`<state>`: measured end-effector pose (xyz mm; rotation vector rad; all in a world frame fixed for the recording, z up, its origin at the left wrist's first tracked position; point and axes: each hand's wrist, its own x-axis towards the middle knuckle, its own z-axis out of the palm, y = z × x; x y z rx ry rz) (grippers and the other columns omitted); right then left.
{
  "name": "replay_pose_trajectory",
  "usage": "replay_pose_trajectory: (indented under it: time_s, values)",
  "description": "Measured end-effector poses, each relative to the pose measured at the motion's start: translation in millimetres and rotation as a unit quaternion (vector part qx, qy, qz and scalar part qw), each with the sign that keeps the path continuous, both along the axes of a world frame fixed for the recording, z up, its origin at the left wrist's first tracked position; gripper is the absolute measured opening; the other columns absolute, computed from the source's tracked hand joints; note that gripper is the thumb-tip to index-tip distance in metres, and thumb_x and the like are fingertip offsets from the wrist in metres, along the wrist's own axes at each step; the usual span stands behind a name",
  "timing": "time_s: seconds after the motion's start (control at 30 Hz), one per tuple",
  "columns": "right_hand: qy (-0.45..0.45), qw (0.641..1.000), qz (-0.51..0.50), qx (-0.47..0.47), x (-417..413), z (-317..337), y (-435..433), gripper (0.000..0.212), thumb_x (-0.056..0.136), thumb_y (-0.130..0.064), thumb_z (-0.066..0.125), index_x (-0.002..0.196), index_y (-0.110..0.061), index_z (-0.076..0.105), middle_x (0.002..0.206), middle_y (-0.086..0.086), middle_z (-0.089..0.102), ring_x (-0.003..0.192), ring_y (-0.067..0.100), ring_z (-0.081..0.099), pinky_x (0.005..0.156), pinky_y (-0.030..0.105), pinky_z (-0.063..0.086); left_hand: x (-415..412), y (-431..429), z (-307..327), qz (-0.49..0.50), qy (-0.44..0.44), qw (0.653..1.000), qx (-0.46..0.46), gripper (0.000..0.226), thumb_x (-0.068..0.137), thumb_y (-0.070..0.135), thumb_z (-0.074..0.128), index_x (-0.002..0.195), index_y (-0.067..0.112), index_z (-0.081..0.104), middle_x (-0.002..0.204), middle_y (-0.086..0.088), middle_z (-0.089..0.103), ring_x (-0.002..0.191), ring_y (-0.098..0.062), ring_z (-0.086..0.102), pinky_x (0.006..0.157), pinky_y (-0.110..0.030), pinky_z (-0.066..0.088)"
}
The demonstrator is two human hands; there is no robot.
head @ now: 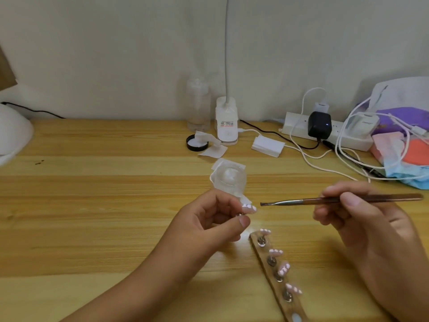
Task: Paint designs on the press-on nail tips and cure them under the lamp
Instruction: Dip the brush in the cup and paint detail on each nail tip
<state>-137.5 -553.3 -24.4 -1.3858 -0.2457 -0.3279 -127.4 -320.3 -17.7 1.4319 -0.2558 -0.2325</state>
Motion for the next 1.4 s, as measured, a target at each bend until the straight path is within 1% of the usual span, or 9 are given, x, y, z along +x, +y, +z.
replay_pose_trajectory:
  time_s: [0.07,0.2,0.33,0.53,1.0,1.17,1.27,1.33,1.4]
  values:
    - [-0.012,0.999,-0.001,-0.033,-2,0,2,0.036,0.075,-0.05,0.076,0.09,-0.018,0.076,0.079,0.004,0.07,0.073,0.017,0.067,0.07,0.02,0.054,0,-1,0,-0.008,-0.004,1.0,0.0,0.011,0.074,0.02,0.071,0.076,0.031,0.073,0.076,0.012,0.068,0.07,-0.002,0.06,0.066,-0.014,0.049]
    - [-0.041,0.998,-0.01,-0.045,-5,1,5,0.034,0.08,-0.051,0.072,0.092,-0.019,0.076,0.079,0.004,0.07,0.075,0.019,0.067,0.07,0.021,0.053,0,-1,-1,-0.008,-0.008,1.0,-0.003,0.01,0.075,0.02,0.071,0.076,0.03,0.075,0.079,0.01,0.069,0.072,-0.002,0.06,0.066,-0.013,0.048]
    - [-0.041,0.999,-0.011,-0.028,-6,2,6,0.035,0.08,-0.051,0.072,0.092,-0.019,0.076,0.08,0.005,0.069,0.076,0.019,0.067,0.069,0.02,0.052,0,-1,-1,-0.003,-0.012,1.0,0.007,0.01,0.074,0.022,0.072,0.078,0.03,0.075,0.081,0.009,0.069,0.073,-0.002,0.06,0.066,-0.013,0.048]
    - [-0.043,0.997,-0.018,-0.055,-6,1,8,0.034,0.085,-0.051,0.069,0.093,-0.019,0.075,0.079,0.004,0.07,0.076,0.02,0.066,0.07,0.022,0.053,1,2,-2,-0.004,-0.014,1.0,0.022,0.008,0.072,0.028,0.075,0.08,0.031,0.075,0.08,0.009,0.069,0.073,-0.003,0.06,0.069,-0.014,0.048]
    - [-0.061,0.995,0.02,-0.081,-12,1,9,0.031,0.086,-0.052,0.066,0.087,-0.023,0.074,0.078,-0.001,0.068,0.071,0.018,0.063,0.07,0.024,0.053,0,0,1,-0.003,-0.007,1.0,0.01,0.009,0.075,0.021,0.072,0.077,0.03,0.073,0.091,0.01,0.075,0.078,-0.002,0.063,0.066,-0.012,0.048]
    - [-0.07,0.994,0.018,-0.088,-14,-1,7,0.031,0.087,-0.049,0.066,0.091,-0.019,0.074,0.084,0.001,0.067,0.075,0.023,0.063,0.071,0.026,0.052,0,-2,1,0.006,-0.004,1.0,0.013,0.012,0.07,0.021,0.073,0.069,0.033,0.07,0.077,0.011,0.071,0.066,-0.003,0.058,0.063,-0.013,0.047]
    - [-0.077,0.994,0.007,-0.071,-13,-2,4,0.018,0.088,-0.029,0.06,0.095,-0.022,0.075,0.089,0.001,0.069,0.079,0.023,0.065,0.072,0.025,0.053,0,-2,1,0.016,0.006,1.0,0.013,0.012,0.067,0.021,0.075,0.066,0.032,0.069,0.074,0.009,0.069,0.066,-0.003,0.058,0.062,-0.014,0.047]
    - [-0.08,0.995,0.01,-0.066,-11,-3,3,0.023,0.085,-0.02,0.053,0.094,-0.022,0.074,0.089,0.001,0.068,0.081,0.023,0.065,0.072,0.025,0.053,0,-2,0,0.025,0.009,0.999,0.02,0.011,0.066,0.022,0.076,0.066,0.031,0.068,0.073,0.006,0.067,0.067,-0.004,0.058,0.063,-0.015,0.048]
    - [-0.079,0.995,0.009,-0.061,-10,-3,4,0.024,0.085,-0.019,0.052,0.093,-0.022,0.074,0.089,0.002,0.068,0.082,0.022,0.065,0.073,0.024,0.053,0,-3,0,0.033,0.013,0.999,0.024,0.011,0.064,0.022,0.076,0.066,0.03,0.069,0.074,0.005,0.067,0.067,-0.004,0.058,0.062,-0.015,0.048]
